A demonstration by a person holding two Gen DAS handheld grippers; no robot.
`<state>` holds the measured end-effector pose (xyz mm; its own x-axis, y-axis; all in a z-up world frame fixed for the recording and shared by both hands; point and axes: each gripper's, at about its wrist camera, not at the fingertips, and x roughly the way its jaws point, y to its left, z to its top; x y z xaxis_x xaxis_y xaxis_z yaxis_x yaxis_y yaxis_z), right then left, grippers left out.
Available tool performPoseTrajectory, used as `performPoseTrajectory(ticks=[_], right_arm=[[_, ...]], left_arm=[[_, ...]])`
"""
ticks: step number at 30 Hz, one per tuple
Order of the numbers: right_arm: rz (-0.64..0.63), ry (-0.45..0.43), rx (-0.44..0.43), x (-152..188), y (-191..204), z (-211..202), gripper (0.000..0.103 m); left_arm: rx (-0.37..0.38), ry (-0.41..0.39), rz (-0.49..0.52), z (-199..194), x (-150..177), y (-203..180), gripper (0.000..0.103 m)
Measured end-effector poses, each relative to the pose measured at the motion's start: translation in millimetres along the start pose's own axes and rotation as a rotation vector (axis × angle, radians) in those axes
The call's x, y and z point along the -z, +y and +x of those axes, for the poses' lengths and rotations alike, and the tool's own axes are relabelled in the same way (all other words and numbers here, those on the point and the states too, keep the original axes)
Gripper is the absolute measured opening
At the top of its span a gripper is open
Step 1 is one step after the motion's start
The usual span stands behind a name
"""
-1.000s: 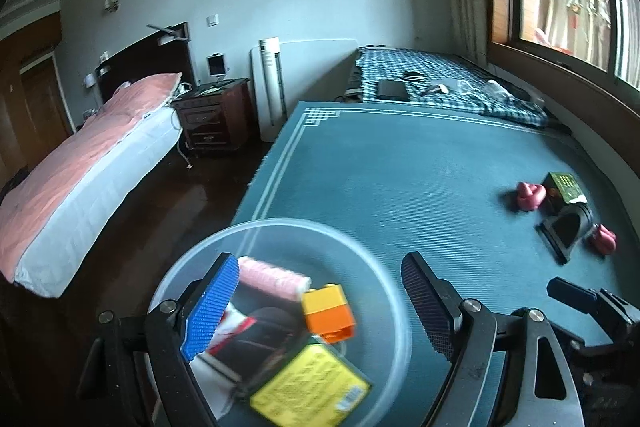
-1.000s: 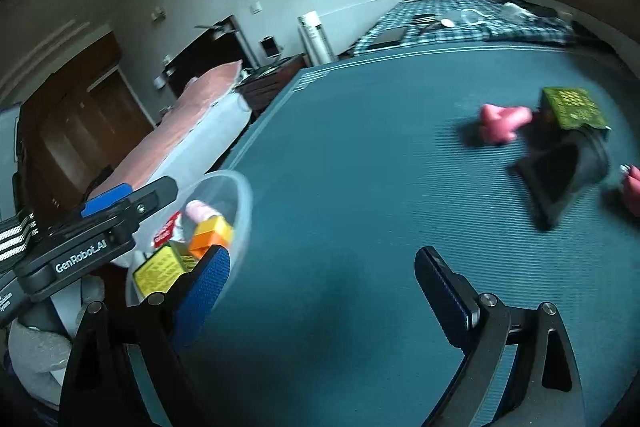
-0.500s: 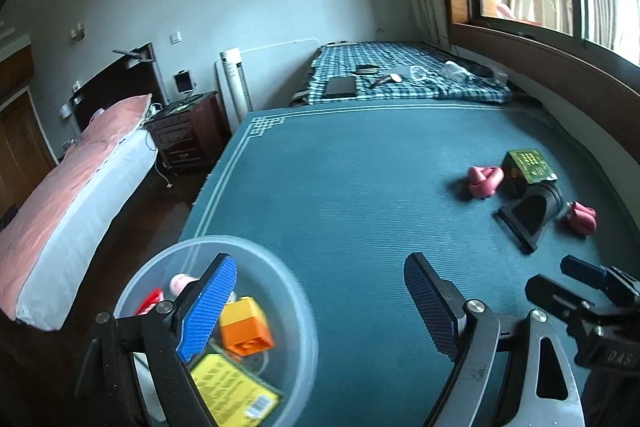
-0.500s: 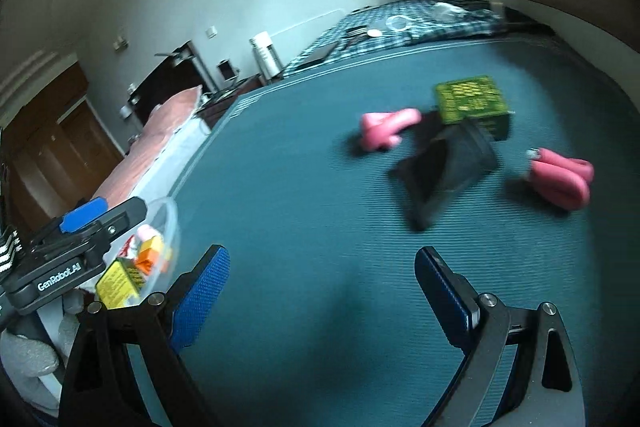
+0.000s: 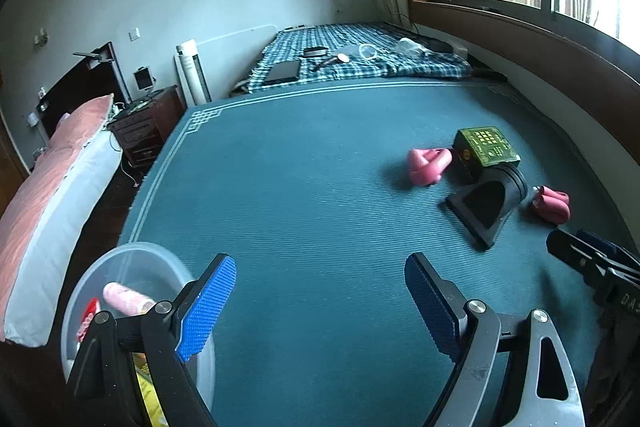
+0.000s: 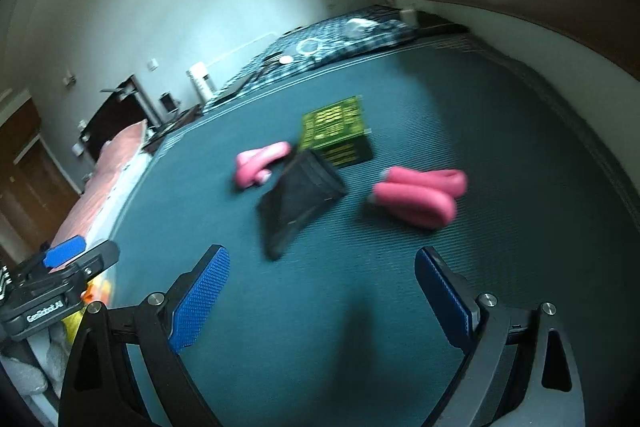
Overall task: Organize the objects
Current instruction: 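Grasp the pink foam tube with the right tool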
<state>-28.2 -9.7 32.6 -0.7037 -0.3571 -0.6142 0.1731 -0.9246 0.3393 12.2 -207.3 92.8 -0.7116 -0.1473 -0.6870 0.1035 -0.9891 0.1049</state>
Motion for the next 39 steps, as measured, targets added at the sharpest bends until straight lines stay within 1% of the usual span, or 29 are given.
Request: performPoseTrajectory(ticks=[8,12,17,22,23,24,25,27,32,39], right_arm=[[0.039,-0.021,0.118,-10,-26,6,0.095],[0.037,-0.026,0.149,-20,-34,14,0.095],[-0.010,-0.006,0.186,-29,-33,32,0.095],[-0.023,0.028,0.220,-31,-36,47,0.094],[-0.020,0.034,0.221,-31,-37,49,0.094],[-0.022,0.032,0.219,-31,-38,48,0.090],[-0.028,0.032,0.222,-31,-37,48,0.080],[-0.059,0.040,0.253,-31,-36,49,0.069],[-0.073,0.043,0.231,-30,-41,44,0.067],[-0.052,0.032,0.234,-29,-55,34,0.067]], left_arm=[[0.036,0.021,0.038,14,-10,-25,0.090],[0.064,0.029,0.051,21,-16,-36,0.090],[0.097,0.042,0.077,30,-24,-53,0.090],[0.115,0.053,0.097,39,-30,-66,0.090],[0.117,0.053,0.102,40,-30,-69,0.090],[0.118,0.054,0.106,42,-31,-71,0.090],[0.120,0.056,0.109,43,-32,-74,0.090],[0.124,0.060,0.115,47,-33,-79,0.090],[0.140,0.069,0.127,56,-35,-93,0.090],[0.152,0.082,0.144,65,-36,-109,0.090]])
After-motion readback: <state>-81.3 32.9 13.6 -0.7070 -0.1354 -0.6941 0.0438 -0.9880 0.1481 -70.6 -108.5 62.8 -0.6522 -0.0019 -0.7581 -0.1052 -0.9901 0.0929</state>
